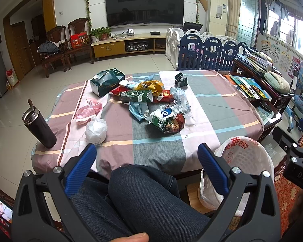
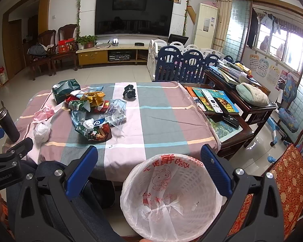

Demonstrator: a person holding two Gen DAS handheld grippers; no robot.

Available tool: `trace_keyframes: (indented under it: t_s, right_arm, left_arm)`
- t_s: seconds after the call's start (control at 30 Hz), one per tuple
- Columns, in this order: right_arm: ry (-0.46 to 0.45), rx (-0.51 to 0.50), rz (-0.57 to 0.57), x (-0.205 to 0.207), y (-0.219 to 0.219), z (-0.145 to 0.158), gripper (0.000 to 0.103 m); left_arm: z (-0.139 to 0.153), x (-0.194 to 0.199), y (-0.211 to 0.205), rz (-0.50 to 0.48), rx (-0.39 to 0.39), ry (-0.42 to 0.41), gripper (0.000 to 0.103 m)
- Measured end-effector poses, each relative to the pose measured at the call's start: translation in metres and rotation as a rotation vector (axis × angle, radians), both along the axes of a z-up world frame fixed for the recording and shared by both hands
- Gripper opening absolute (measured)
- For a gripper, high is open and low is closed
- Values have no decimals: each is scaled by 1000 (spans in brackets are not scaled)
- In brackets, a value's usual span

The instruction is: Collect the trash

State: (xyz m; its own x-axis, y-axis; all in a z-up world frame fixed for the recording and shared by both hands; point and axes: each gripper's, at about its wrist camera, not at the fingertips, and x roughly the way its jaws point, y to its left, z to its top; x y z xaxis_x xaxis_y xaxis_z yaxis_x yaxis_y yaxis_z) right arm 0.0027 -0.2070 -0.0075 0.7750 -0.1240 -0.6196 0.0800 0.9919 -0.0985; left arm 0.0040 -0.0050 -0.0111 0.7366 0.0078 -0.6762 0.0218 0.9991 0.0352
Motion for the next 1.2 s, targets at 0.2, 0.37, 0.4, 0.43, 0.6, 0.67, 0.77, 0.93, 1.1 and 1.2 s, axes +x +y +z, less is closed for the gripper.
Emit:
trace_keyframes:
  t_s: [0.2, 0.37, 0.4, 0.43, 0.6, 0.67, 0.77, 0.93, 1.1, 1.2]
  right_arm:
    - [6, 3, 0, 0, 0, 0, 100]
    - [10, 4, -2, 1, 1, -2, 100]
    - [8, 2, -2, 0, 2, -2, 100]
    - [7, 0, -2, 0, 2, -3, 100]
    - [11, 2, -1, 1, 3, -3, 100]
    - [11, 2, 0, 1, 3, -4, 100]
    - [11, 2, 1, 2, 3, -4, 100]
    - [13, 3, 1, 2, 3, -4, 100]
    - [11, 1, 1, 2, 4, -4, 100]
    - [13, 3, 1, 2, 3, -4, 100]
  left_arm:
    - [0, 0, 0, 1, 0, 1, 100]
    - [-1, 0, 0, 0, 0, 2, 100]
    - [-2, 0, 0, 0, 0, 3, 100]
    - [-3, 0, 0, -1, 0, 3, 100]
    - [-3, 0, 0, 0, 0, 5, 100]
    - [-4, 0, 0, 2, -1, 7, 100]
    - [-4, 0, 0, 1, -1, 8, 100]
    - [-5, 0, 0, 1, -1, 8, 100]
    - [-4, 1, 0, 1, -1, 8, 100]
    - [-4, 1, 0, 2, -1, 9, 100]
